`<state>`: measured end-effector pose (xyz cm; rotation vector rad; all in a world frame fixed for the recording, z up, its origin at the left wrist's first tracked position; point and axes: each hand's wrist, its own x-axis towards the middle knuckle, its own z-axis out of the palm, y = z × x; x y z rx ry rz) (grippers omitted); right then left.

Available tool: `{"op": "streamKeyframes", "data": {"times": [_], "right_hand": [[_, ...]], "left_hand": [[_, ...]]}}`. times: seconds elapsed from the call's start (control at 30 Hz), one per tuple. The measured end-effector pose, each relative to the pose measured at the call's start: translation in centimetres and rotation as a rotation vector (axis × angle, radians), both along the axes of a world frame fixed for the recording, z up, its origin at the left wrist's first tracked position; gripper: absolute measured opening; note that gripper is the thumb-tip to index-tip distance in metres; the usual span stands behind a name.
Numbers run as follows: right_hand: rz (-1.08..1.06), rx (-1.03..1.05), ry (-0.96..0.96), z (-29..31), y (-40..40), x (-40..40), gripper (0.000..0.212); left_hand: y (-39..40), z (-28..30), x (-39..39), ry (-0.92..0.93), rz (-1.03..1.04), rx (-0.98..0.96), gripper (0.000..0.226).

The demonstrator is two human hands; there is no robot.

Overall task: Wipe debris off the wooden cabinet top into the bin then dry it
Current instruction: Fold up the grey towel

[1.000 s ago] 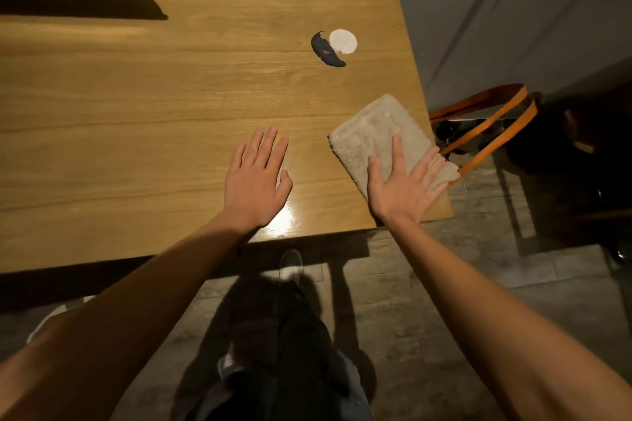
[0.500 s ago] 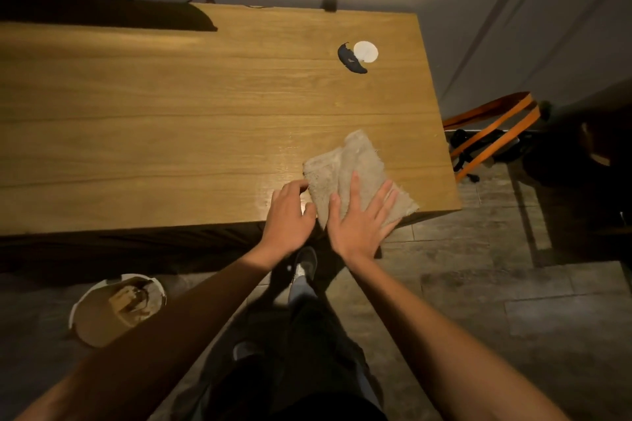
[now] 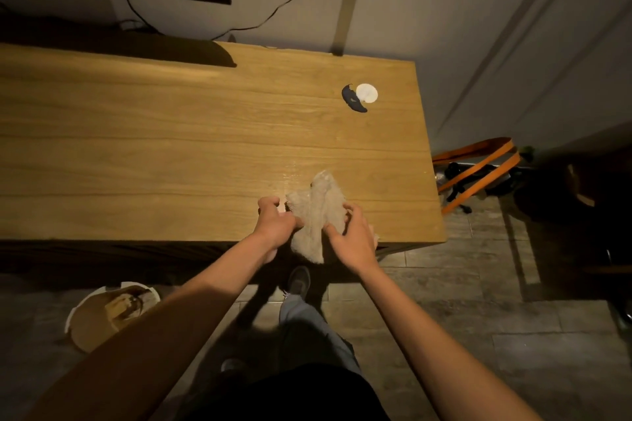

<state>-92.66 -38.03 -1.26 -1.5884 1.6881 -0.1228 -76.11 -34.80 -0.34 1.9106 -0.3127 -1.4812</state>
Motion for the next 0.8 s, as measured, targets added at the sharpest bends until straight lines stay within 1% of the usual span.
{"op": "streamKeyframes", "data": {"times": [0.03, 0.07, 0.13, 0.17, 0.2, 0.27, 0.3, 0.37, 0.4, 0.47, 0.5, 0.57, 0.63, 0.67, 0.73, 0.8], "right_hand": [[-0.016, 0.029, -0.022, 0.2, -0.8, -0.3, 0.071], [-0.026, 0.066, -0.049, 0.4, -1.5, -0.5, 0.079], [-0.024, 0.139, -0.09, 0.7, -2.8, -0.8, 0.087], [-0.002, 0.158, -0.086, 0.8, -3.2, -0.9, 0.086], [0.03, 0.166, -0.073, 0.8, -3.6, -0.9, 0.082], [0.083, 0.174, -0.067, 0.7, -4.3, -0.8, 0.079], [0.099, 0.175, -0.081, 0.7, -4.5, -0.6, 0.08], [0.11, 0.174, -0.146, 0.8, -4.9, -0.1, 0.087], [0.111, 0.17, -0.187, 1.0, -5.2, 0.3, 0.091], [0.157, 0.13, -0.229, 1.6, -5.6, 1.3, 0.099], [0.216, 0.087, -0.225, 2.0, -5.9, 1.8, 0.102], [0.403, -0.011, -0.212, 3.2, -6.6, 2.9, 0.108], [0.643, -0.065, -0.219, 4.9, -7.4, 4.3, 0.109], [0.768, -0.062, -0.225, 6.0, -7.8, 5.1, 0.106], [0.985, 0.008, -0.249, 7.9, -8.3, 7.0, 0.097], [1.093, 0.089, -0.288, 9.6, -8.6, 9.1, 0.086]], "left_hand": [[-0.1, 0.2, 0.3, 0.062, 0.039, 0.027, 0.071], [-0.3, 0.4, 0.6, 0.141, 0.079, 0.04, 0.067], [-0.6, 1.0, 1.0, 0.285, 0.111, 0.017, 0.04], [-0.7, 1.3, 1.2, 0.326, 0.103, 0.004, 0.029], [-0.7, 1.6, 1.5, 0.349, 0.084, -0.003, 0.023], [-0.9, 2.0, 2.2, 0.348, 0.041, -0.016, 0.022], [-1.0, 2.3, 2.5, 0.323, 0.005, -0.023, 0.026], [-1.1, 3.3, 3.3, 0.271, -0.077, -0.045, 0.041], [-1.1, 3.8, 3.7, 0.241, -0.113, -0.063, 0.044], [-0.8, 4.6, 4.7, 0.181, -0.16, -0.102, 0.04], [-0.6, 4.9, 5.2, 0.153, -0.174, -0.119, 0.041], [-0.2, 5.4, 6.2, 0.092, -0.209, -0.155, 0.044], [0.3, 6.2, 7.0, 0.057, -0.266, -0.191, 0.036], [0.6, 6.6, 7.4, 0.047, -0.297, -0.208, 0.031], [1.1, 7.3, 8.2, 0.026, -0.368, -0.243, 0.023], [1.5, 7.8, 8.7, 0.012, -0.405, -0.278, 0.023]]}}
